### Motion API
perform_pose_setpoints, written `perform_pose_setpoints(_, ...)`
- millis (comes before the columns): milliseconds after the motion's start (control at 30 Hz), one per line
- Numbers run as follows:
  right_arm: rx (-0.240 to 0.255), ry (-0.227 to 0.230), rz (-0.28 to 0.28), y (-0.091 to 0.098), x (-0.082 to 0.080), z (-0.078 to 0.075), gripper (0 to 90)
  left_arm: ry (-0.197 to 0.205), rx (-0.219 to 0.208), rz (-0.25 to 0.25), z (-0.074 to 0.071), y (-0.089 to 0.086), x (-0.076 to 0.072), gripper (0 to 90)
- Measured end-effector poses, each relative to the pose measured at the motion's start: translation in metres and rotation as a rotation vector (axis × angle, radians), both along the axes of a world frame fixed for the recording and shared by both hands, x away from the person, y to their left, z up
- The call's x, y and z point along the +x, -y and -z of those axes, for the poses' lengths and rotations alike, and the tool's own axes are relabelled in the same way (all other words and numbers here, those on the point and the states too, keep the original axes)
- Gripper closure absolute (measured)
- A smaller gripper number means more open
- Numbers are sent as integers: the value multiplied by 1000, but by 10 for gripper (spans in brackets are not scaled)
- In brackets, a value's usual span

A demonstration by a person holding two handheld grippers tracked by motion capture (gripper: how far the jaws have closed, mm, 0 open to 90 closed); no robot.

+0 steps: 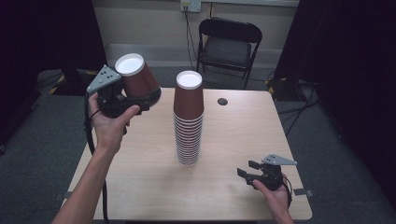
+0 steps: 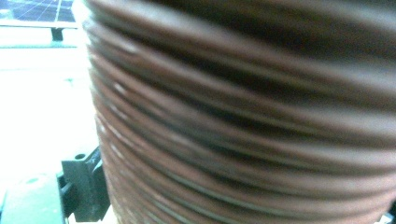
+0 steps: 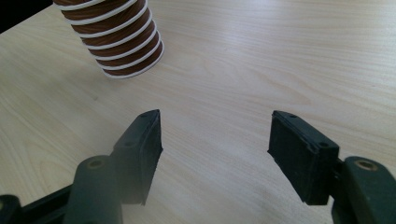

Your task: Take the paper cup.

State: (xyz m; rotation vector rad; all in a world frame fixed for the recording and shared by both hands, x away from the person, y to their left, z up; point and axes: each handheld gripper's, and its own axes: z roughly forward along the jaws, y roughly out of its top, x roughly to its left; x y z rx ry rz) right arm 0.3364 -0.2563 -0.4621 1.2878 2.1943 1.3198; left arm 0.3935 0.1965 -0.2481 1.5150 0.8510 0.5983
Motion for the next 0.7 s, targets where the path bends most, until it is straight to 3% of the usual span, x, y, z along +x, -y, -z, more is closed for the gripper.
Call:
perform_pose_setpoints(133,0,1,-9,-1,-1,-1,349,-7,-18,13,14,-4,-3,109)
perform_pose_setpoints(367,-4,16,-63,-8,-2,-2,355,-35,-2,23,38,-8,-8,109)
perform_pose_setpoints(500,-11,22,-77,-12,-4,-3,355,-63,-12,25,52,-9,-12,111)
perform_pose_setpoints(633,-15,28,-88,-13,-5,-4,374,-120,-3,28,65,-8,-17,112)
perform_pose_setpoints(700,-16,31,-101,-14,-6,-4,385,-141,-24,48,71,-9,-20,111)
